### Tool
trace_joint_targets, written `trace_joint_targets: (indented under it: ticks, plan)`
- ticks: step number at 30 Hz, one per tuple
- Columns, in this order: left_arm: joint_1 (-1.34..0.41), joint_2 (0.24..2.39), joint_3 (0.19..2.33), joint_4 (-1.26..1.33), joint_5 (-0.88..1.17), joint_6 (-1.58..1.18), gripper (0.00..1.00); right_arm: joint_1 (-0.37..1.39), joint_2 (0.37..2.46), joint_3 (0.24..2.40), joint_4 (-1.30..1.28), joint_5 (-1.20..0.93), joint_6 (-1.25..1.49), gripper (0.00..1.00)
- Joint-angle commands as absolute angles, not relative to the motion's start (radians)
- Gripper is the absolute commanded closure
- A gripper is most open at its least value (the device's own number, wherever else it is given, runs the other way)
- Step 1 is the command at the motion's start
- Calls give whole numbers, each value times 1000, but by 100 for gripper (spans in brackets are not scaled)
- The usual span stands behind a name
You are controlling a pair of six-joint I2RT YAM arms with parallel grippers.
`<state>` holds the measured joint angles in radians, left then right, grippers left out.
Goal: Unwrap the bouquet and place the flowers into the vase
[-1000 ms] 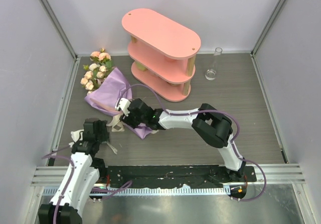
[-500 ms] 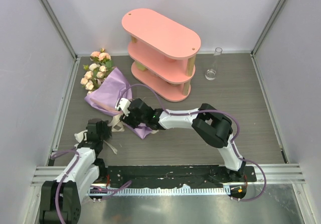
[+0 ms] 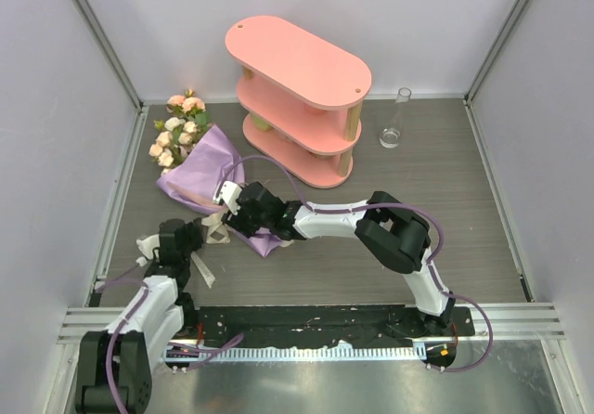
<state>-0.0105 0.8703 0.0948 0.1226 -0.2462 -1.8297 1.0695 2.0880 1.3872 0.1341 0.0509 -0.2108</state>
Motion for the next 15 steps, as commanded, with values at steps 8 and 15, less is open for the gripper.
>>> trace_joint_targets:
  ticks: [8, 15]
  plan:
    - [-5, 540, 233, 101, -132, -1603, 100, 1066, 2098, 1443, 107, 81, -221, 41]
    - [-3, 532, 346, 193, -52, -1583, 100, 1066, 2115, 1457, 92, 87, -222, 41]
